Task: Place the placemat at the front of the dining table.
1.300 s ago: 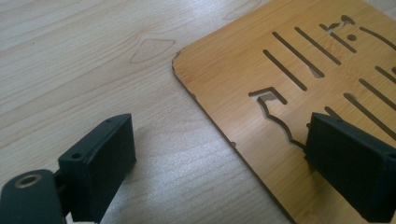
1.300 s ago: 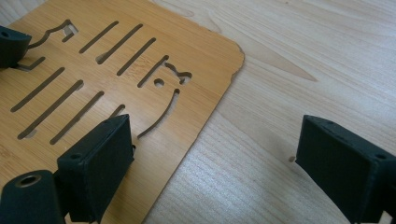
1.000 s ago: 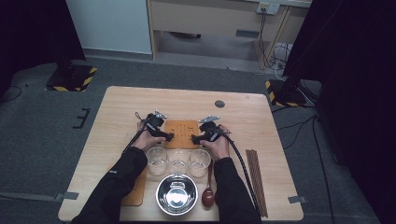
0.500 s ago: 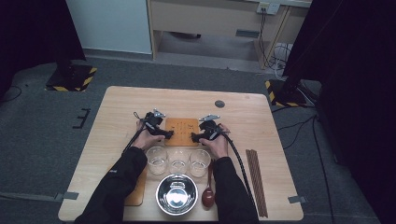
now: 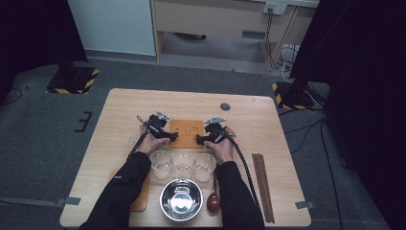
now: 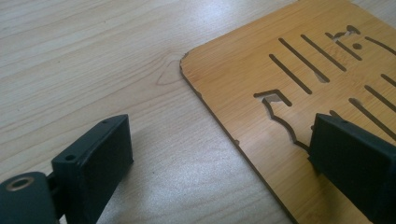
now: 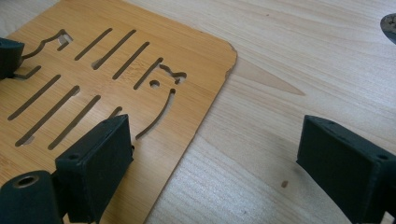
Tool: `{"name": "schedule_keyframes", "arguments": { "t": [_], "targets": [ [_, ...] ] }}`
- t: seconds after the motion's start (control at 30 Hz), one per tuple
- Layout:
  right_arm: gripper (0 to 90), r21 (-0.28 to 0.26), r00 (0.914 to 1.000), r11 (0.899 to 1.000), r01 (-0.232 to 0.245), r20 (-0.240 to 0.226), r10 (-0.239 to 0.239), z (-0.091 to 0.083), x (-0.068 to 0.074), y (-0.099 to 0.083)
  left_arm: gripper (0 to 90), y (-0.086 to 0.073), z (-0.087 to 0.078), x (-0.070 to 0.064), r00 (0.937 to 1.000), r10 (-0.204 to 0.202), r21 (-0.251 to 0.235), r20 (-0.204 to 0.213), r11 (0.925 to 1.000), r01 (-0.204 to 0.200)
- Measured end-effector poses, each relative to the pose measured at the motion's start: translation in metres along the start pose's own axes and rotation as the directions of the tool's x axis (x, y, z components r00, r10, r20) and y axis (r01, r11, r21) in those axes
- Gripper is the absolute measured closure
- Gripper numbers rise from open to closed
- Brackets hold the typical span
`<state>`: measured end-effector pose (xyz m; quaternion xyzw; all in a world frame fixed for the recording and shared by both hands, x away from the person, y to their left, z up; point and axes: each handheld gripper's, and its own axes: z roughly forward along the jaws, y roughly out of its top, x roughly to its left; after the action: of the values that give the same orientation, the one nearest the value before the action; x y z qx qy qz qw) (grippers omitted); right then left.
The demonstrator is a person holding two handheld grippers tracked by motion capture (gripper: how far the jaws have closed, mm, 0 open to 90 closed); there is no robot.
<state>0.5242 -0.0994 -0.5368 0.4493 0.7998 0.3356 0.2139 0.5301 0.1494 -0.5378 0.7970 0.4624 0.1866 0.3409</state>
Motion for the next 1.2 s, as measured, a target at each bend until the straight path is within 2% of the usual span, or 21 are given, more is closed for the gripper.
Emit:
{"name": "schedule_keyframes", "arguments": {
  "t": [0.63,0.9,1.03,1.2],
  "targets": [
    [10.8,-0.013,0.9998,1.0,-0.007,0.02,0.008,0.002,0.001,0.001,5.9,0.002,0.002,0.0,0.9997,-0.012,-0.002,-0.021,0.9999,0.012],
    [12.8,-0.022,0.9997,1.0,-0.018,0.018,0.019,0.002,0.001,0.001,7.1,0.0,-0.001,0.001,0.9998,-0.021,-0.015,-0.005,0.9997,0.021],
    [13.6,-0.05,0.9991,0.998,-0.042,-0.003,0.042,-0.002,0.001,0.004,7.0,-0.001,-0.005,0.004,0.9987,-0.05,-0.054,0.011,0.9973,0.051],
    [14.0,-0.068,0.9993,0.997,-0.037,-0.001,0.037,-0.008,0.0,0.007,7.3,-0.003,-0.014,0.009,0.9981,-0.058,-0.074,0.022,0.9955,0.059]
  ]
}}
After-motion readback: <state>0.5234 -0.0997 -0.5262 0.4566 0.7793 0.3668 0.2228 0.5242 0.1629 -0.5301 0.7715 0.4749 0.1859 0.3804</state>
